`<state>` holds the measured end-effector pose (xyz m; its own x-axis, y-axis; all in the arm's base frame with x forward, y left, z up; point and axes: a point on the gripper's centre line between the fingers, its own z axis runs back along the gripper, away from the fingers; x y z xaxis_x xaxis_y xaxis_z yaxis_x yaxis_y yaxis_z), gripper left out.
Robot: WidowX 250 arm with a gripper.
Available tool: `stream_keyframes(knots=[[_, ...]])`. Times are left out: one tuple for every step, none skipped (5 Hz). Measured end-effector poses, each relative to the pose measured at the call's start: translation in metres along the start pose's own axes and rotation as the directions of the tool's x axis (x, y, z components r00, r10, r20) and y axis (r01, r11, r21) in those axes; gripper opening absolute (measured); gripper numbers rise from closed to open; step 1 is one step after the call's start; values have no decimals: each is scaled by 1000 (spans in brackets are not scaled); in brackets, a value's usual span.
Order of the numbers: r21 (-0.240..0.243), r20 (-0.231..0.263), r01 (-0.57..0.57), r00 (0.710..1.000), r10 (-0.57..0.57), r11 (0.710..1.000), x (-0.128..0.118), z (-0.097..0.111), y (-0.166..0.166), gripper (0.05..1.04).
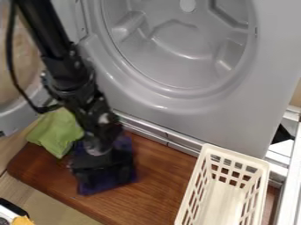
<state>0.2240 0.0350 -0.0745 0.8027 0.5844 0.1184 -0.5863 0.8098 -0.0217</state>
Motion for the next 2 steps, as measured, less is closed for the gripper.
stream_keyframes(knots=[[-19, -25, 40, 999, -41, 999, -7, 2, -28, 1000], [-39, -46, 45, 998, -47, 998, -8, 2, -48, 1000]])
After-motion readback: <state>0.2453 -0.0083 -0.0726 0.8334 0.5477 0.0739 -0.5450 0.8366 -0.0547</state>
